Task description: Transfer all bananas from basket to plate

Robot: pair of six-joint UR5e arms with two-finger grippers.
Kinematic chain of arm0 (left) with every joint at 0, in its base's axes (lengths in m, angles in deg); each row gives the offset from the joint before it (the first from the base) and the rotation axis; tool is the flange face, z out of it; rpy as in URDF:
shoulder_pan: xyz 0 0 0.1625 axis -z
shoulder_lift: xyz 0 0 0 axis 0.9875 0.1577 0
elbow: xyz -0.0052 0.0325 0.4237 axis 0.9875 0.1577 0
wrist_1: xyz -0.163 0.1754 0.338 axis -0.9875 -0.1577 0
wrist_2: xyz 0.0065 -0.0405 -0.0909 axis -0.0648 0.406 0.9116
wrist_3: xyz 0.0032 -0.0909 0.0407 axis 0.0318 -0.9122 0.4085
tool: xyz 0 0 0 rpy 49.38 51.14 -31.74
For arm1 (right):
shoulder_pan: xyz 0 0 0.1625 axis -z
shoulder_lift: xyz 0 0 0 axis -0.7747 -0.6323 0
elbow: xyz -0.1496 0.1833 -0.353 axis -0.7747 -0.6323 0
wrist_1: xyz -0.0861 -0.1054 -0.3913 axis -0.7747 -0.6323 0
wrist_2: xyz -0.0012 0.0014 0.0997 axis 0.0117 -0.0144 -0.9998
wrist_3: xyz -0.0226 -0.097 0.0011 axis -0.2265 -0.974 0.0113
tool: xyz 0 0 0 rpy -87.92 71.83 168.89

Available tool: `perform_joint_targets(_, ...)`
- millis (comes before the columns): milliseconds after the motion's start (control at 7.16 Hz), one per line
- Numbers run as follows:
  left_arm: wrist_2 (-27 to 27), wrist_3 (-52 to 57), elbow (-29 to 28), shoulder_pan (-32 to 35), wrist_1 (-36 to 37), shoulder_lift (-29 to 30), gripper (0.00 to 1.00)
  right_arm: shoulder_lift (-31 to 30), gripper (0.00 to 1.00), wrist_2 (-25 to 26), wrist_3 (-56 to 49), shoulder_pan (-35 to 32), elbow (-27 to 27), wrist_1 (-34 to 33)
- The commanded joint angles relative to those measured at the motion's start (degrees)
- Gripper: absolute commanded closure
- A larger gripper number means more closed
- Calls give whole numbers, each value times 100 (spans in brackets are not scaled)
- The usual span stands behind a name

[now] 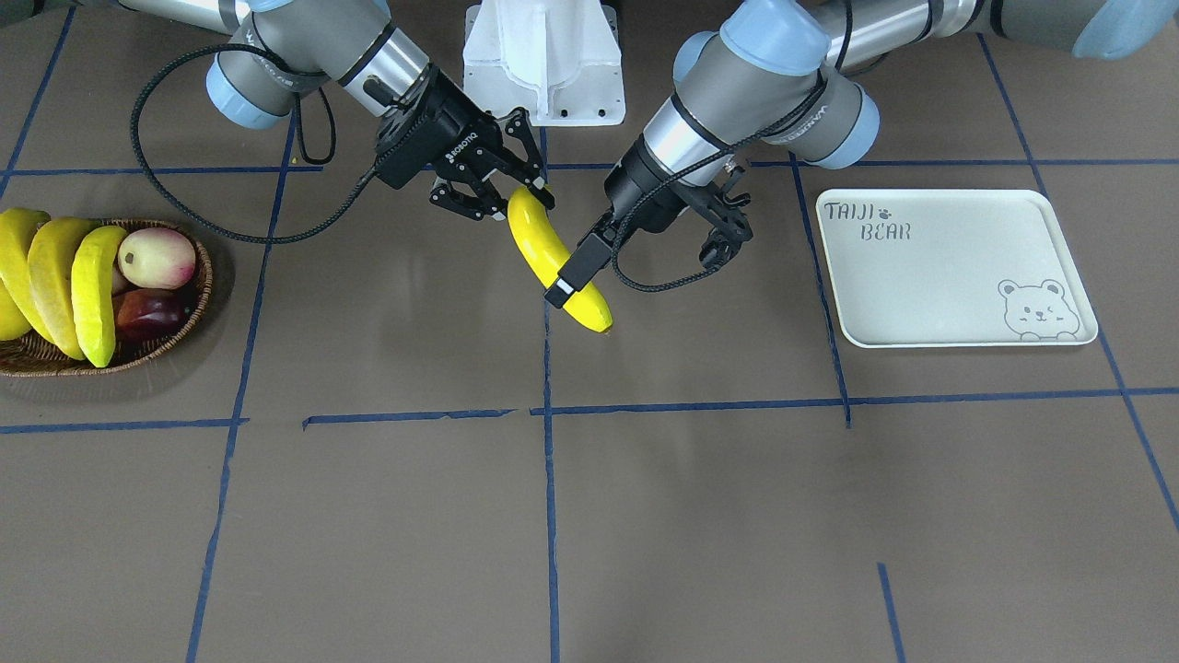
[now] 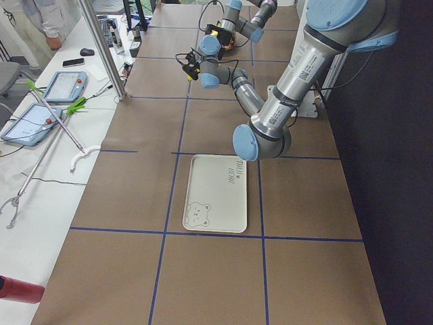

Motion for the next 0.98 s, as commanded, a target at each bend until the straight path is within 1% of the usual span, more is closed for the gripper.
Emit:
perform_joint_targets(0,-29,0,-8,-24,-167,10,11,3,98,1,3,4,15,0)
perform_joint_targets(140,-29,9,-8,-33,-238,2,33,3,98,1,3,4,24,0)
perform_joint_targets(558,-29,35,-8,-33,-256,2,94,3,96,-8,3,4,24,0)
perform_joint_targets(698,-29,52,-8,-33,-413,-33,99,-6,90,-43,-6,-5,59,0)
perform_joint_targets(838,-29,70,-8,-33,-449,-51,100,-41,75,-61,-6,-23,103,-9)
